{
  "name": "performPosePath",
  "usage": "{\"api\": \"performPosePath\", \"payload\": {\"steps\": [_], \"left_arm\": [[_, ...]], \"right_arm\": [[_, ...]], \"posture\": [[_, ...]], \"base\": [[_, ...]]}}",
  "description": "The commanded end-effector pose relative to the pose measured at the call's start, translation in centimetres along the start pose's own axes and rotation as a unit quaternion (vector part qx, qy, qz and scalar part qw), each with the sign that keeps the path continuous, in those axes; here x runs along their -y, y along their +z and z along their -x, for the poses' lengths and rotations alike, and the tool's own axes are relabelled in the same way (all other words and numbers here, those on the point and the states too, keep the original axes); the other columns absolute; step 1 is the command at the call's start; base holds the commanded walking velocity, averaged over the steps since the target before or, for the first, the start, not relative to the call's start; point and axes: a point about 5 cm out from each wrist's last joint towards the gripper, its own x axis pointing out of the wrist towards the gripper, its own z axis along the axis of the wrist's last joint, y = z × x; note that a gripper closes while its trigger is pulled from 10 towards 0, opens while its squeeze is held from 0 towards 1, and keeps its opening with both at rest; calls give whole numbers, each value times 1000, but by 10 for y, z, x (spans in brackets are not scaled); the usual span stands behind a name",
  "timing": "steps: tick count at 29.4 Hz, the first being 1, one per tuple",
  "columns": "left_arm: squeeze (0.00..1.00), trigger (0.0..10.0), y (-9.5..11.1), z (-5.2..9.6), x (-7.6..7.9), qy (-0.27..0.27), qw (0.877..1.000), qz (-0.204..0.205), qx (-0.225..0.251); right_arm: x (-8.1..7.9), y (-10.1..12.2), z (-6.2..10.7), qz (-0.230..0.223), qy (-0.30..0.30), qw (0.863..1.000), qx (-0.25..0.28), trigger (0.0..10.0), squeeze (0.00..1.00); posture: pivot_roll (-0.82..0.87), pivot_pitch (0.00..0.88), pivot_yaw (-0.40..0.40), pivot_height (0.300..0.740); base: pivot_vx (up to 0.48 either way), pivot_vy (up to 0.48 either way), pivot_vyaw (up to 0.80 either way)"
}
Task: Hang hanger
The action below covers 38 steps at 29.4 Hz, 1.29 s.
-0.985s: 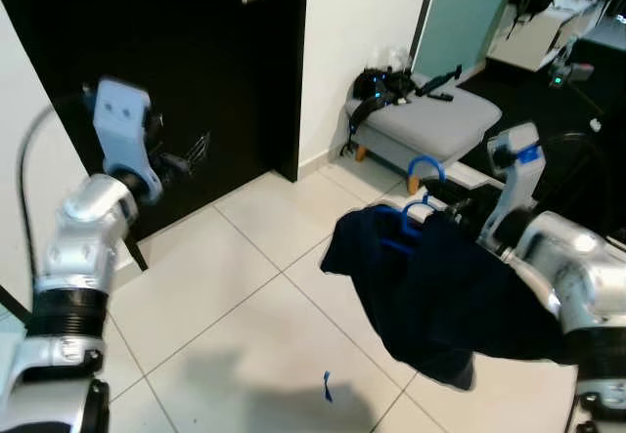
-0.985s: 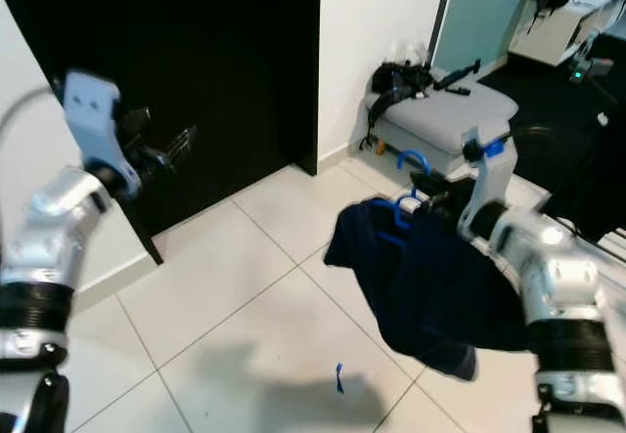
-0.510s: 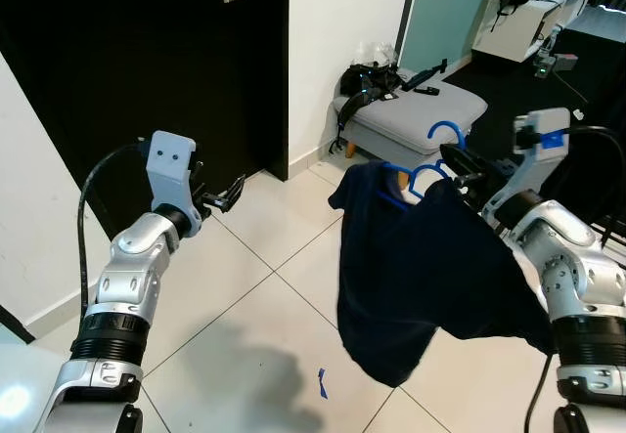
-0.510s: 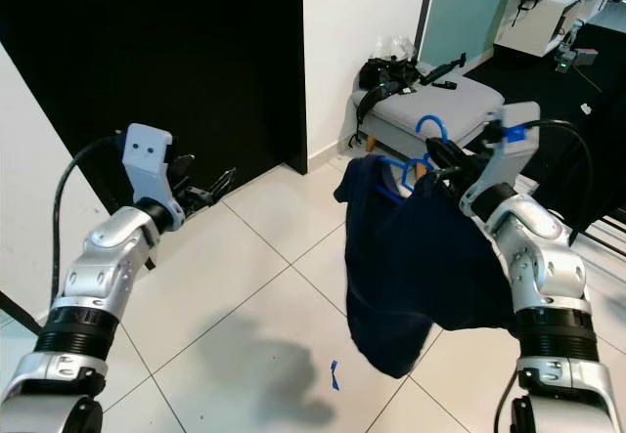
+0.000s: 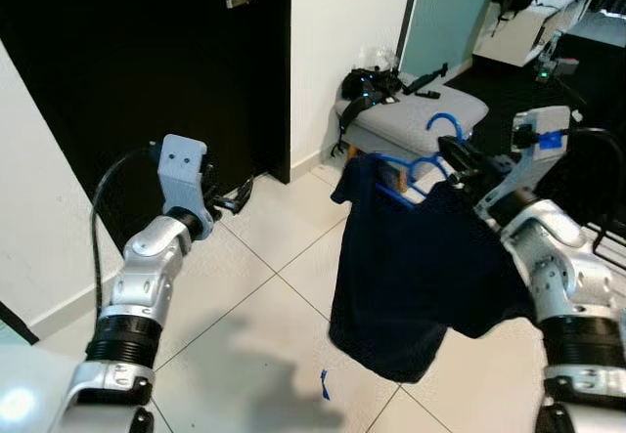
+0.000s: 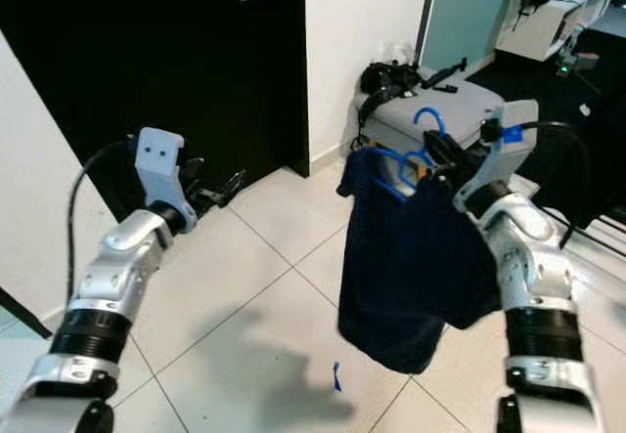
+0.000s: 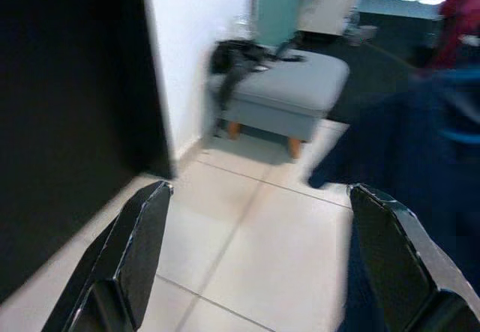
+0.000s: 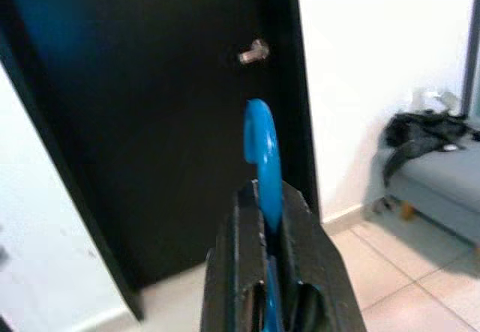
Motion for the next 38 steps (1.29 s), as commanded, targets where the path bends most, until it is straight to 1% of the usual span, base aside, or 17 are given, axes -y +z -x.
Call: {"api": "performPosePath", "payload": {"steps": [1,3,5,6,7,10,12,19,21,24,25,26,27,28,30,33,38], "left_arm": [[0,10000,-2,1,5,-6,1000,2,0],[0,10000,-2,1,5,-6,1000,2,0],[0,10000,0,-1,8,-6,1000,6,5],[0,10000,0,-1,8,-6,1000,6,5],[0,10000,0,-2,9,-6,1000,9,8],[0,10000,0,-3,12,-10,1000,8,7],[0,10000,1,-4,14,-13,1000,9,10],[0,10000,1,-3,9,-6,1000,10,10],[0,10000,-1,-1,7,-4,1000,8,5],[0,10000,-2,0,6,-4,1000,7,4],[0,10000,-4,2,5,-4,1000,18,2],[0,10000,-4,2,5,-4,1000,18,2],[0,10000,-8,4,3,-2,1000,27,-4],[0,10000,-8,4,3,-2,1000,27,-4],[0,10000,-12,7,1,1,999,33,-9],[0,10000,-18,13,-1,8,999,42,-12],[0,10000,-18,15,-2,11,999,44,-11]], "right_arm": [[-10,43,-4,-40,41,993,101,0,0],[-10,43,-4,-40,41,993,101,0,0],[-23,55,-1,-63,100,984,134,0,0],[-23,55,-1,-63,100,984,134,0,0],[-29,57,1,-65,123,980,140,0,0],[-31,50,2,-51,124,984,120,0,0],[-28,38,4,-29,112,990,87,0,0],[-12,23,11,-7,54,998,35,0,0],[-1,19,16,11,13,1000,17,0,0],[2,19,18,16,3,1000,12,0,0],[9,16,20,32,-22,999,1,0,0],[9,16,20,32,-22,999,1,0,0],[18,12,23,65,-62,996,-23,0,0],[18,12,23,65,-62,996,-23,0,0],[25,8,25,94,-92,990,-41,0,0],[28,6,26,103,-109,988,-41,0,0],[27,7,26,107,-114,987,-38,0,0]], "posture": [[38,83,-18,740],[38,83,-18,740],[35,82,-15,740],[35,82,-15,740],[35,82,-15,740],[33,80,-12,740],[32,80,-13,740],[30,80,-13,740],[29,80,-14,740],[29,80,-14,740],[27,81,-15,740],[27,81,-15,740],[20,80,-16,740],[20,80,-16,740],[19,79,-19,740],[20,77,-25,740],[21,76,-27,740]], "base": [[0,0,0],[0,0,0],[0,0,0],[0,0,0],[0,0,0],[0,0,0],[0,0,0],[0,0,-686],[0,0,-800],[0,0,-800],[0,0,-800],[0,0,-800],[0,0,-800],[0,0,-800],[0,0,-800],[0,0,-800],[0,0,-800]]}}
